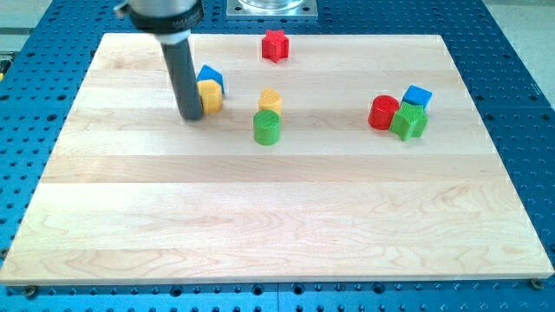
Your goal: Push hexagon and triangle towards top of the board
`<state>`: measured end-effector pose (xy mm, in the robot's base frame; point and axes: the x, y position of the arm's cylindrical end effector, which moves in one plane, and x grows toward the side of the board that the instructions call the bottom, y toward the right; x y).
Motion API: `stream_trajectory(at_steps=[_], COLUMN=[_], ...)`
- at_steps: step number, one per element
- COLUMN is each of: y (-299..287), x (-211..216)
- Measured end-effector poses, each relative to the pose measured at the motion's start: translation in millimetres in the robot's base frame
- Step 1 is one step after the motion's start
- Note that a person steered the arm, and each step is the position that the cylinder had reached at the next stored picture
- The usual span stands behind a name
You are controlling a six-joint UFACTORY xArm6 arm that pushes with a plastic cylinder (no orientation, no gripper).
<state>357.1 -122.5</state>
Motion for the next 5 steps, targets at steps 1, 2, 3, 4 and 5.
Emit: stream_trajectory(at_steps=[1,2,3,4,5], y=[20.0,6.4,49.4,57.3,-16.7], x=[-41.4,-56.5,-65.5,-71.8,-58.3])
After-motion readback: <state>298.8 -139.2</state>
